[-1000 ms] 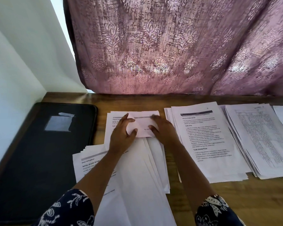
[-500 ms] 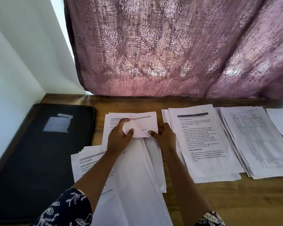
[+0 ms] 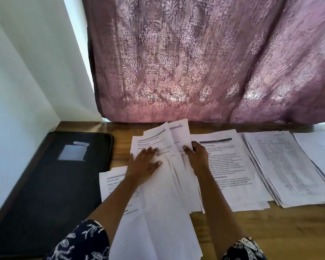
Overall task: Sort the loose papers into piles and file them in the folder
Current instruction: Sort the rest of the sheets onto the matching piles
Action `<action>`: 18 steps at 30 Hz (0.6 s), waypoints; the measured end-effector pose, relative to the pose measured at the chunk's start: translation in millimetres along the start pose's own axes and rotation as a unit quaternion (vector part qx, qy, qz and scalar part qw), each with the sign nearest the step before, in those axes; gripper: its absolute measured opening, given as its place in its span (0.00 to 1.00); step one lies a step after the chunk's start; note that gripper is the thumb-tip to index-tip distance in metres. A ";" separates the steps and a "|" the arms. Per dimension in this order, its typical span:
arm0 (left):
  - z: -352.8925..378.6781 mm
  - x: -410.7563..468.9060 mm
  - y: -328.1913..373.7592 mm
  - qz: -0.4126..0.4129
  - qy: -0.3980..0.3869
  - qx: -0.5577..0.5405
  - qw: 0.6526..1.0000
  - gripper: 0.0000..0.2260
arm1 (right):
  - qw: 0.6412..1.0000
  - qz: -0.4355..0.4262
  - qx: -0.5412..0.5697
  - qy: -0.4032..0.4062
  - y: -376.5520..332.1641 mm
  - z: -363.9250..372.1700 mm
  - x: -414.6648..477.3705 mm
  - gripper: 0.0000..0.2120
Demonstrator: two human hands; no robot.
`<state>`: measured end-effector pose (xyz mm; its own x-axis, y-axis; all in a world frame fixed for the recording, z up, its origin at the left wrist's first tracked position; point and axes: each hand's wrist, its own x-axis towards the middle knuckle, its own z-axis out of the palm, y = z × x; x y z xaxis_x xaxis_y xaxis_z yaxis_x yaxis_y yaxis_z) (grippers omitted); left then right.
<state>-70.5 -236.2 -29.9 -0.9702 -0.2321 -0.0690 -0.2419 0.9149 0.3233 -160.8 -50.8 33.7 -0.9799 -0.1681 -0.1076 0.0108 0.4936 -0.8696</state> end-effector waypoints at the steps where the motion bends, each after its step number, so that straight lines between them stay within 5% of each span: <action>1: 1.4 -1.9 -0.4 0.001 -0.007 0.019 1.000 0.27 | 0.999 -0.016 -0.026 0.016 -4.7 -9.0 0.7 0.05; 9: 8.5 -10.6 7.4 0.002 -0.026 0.080 0.996 0.28 | 0.953 -0.155 -0.214 0.148 -54.3 -97.1 -1.1 0.11; 15: -5.7 -11.9 16.2 -0.016 -0.021 0.067 0.997 0.27 | 0.895 -0.262 -0.336 0.132 -91.3 -141.4 -21.8 0.11; 18: -18.6 -10.6 17.9 -0.037 -0.013 0.042 0.998 0.26 | 0.895 -0.259 -0.351 0.096 -106.6 -161.3 -32.2 0.15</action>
<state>-64.3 -223.6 -5.8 -0.9496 -0.2918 -0.1142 -0.3112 0.9207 0.2355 -162.6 39.6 207.6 -0.8345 -0.4124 0.3655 -0.5159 0.8176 -0.2555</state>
